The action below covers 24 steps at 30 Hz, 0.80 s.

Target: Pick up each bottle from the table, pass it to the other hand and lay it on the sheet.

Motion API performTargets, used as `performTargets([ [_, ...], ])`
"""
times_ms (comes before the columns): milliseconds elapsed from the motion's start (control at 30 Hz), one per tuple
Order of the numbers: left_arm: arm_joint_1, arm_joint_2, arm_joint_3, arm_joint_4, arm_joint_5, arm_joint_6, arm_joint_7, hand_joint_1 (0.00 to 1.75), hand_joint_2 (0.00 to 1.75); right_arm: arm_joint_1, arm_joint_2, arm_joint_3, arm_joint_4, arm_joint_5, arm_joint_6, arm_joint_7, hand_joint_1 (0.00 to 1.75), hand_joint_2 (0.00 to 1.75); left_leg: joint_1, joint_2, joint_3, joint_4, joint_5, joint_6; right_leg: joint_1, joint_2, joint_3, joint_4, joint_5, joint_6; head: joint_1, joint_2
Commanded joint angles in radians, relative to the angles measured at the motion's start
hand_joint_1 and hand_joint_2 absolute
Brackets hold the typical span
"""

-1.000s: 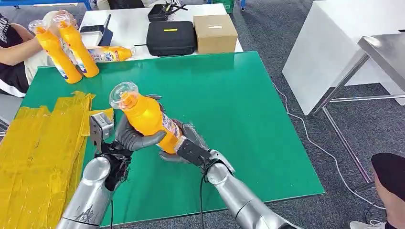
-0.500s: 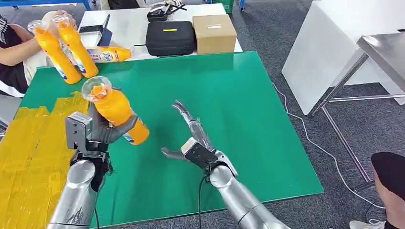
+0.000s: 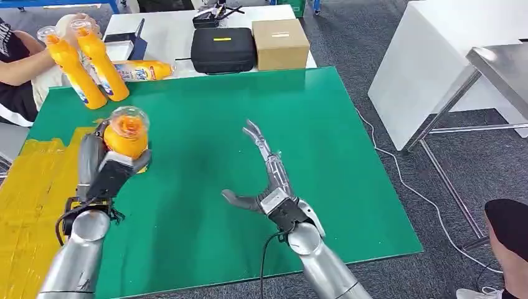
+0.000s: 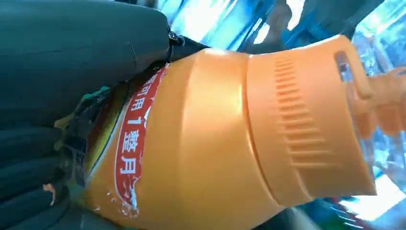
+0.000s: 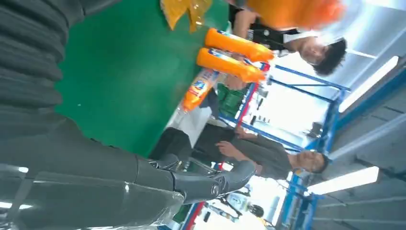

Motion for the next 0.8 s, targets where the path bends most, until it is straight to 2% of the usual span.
performTargets([
  [33, -0.131, 0.049, -0.063, 0.143, -0.269, -0.012, 0.055, 1.75, 1.75, 0.008, -0.040, -0.008, -0.062, 0.006, 0.028, 0.007, 0.00, 1.75, 0.001, -0.003, 0.001, 0.000, 0.000, -0.002, 0.001, -0.004, 0.002, 0.000, -0.001, 0.000, 0.000, 0.000],
  [167, -0.145, 0.057, -0.070, 0.176, -0.341, -0.004, 0.078, 1.75, 1.75, 0.007, -0.036, -0.011, -0.060, 0.008, 0.032, 0.006, 0.00, 1.75, 0.001, -0.001, 0.002, -0.001, 0.000, -0.002, 0.000, -0.002, 0.002, 0.000, -0.001, 0.000, 0.000, 0.000],
  [233, -0.177, 0.083, -0.111, 0.250, -0.546, 0.000, 0.163, 1.75, 1.75, 0.010, -0.034, -0.016, -0.066, 0.011, 0.039, 0.006, 0.00, 1.75, 0.001, -0.002, 0.004, -0.001, 0.000, -0.003, 0.001, -0.004, 0.004, -0.001, -0.001, -0.001, 0.000, 0.000],
  [300, -0.212, 0.088, -0.121, 0.343, -0.645, -0.024, 0.174, 1.75, 1.75, 0.020, -0.033, -0.025, -0.072, 0.017, 0.044, 0.004, 0.00, 1.75, 0.000, -0.003, 0.002, -0.001, 0.000, -0.002, 0.001, -0.004, 0.003, 0.000, -0.001, 0.000, 0.000, 0.000],
  [433, -0.286, 0.096, -0.109, 0.538, -0.618, -0.074, 0.075, 1.75, 1.75, 0.036, -0.030, -0.040, -0.082, 0.029, 0.056, -0.004, 0.00, 1.75, 0.001, -0.002, 0.004, -0.002, 0.000, -0.002, 0.001, -0.005, 0.005, -0.001, -0.001, 0.000, 0.000, 0.000],
  [533, -0.340, 0.122, -0.102, 0.655, -0.635, -0.101, 0.083, 1.75, 1.75, 0.033, -0.023, -0.044, -0.083, 0.042, 0.069, -0.001, 0.00, 1.75, 0.001, -0.001, 0.004, -0.001, 0.000, -0.002, 0.001, -0.003, 0.004, -0.001, -0.001, 0.000, 0.000, 0.000],
  [600, -0.394, 0.135, -0.102, 0.749, -0.652, -0.170, 0.098, 1.75, 1.75, 0.027, -0.020, -0.045, -0.075, 0.045, 0.075, 0.002, 0.00, 1.75, 0.001, 0.000, 0.002, 0.000, 0.000, -0.002, 0.001, -0.002, 0.002, 0.000, -0.001, 0.000, 0.001, 0.000],
  [800, -0.473, 0.175, -0.094, 0.871, -0.688, -0.228, 0.146, 1.75, 1.75, 0.019, -0.010, -0.041, -0.066, 0.051, 0.086, 0.008, 0.00, 1.75, 0.001, 0.001, 0.001, 0.000, 0.000, -0.002, 0.001, -0.001, 0.002, 0.000, 0.000, -0.001, 0.000, 0.000],
])
